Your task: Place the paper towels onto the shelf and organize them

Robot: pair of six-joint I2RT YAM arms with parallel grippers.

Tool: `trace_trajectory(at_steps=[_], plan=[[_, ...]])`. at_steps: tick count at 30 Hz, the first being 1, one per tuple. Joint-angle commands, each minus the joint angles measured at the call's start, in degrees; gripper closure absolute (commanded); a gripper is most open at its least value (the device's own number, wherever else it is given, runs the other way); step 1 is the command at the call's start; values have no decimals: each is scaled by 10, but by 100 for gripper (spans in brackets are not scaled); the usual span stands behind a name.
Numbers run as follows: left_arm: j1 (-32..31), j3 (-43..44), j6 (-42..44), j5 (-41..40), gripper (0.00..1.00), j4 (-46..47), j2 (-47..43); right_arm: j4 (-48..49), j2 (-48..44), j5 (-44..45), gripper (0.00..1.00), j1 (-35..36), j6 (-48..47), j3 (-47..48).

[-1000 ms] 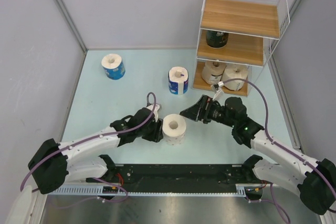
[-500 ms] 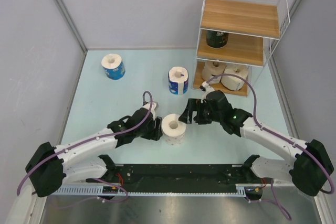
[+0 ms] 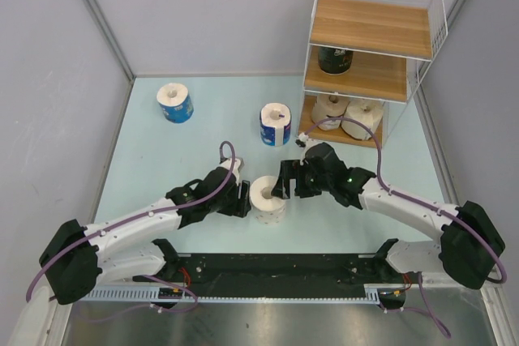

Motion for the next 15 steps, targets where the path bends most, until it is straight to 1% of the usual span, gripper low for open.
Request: trace_trajectory(at_steps=[1,6,9,10,12,13,15], plan=[[-2,-4,-12,-7,31,9,-1,15,22,17,8,5,-12,30],[-2,-6,-14,-4,30,13,4,17,55,38,12,15,-14,51],[-2,-5,-13,-5,30,14,5,3,70,55,17,24,-18,72],[-2,-5,-13,-5,30,14,5,0,74,63,20,29,-24,76],[-2,-3,-12,-3,30,14,9,-13,79,74,23,37,-31,87],[-2,-3,-11,-2,30,15,10,-19,85,88,26,41,-34,101],[-2,-2,-9,-3,30,16,12,-40,90,108,28,55,-47,112]])
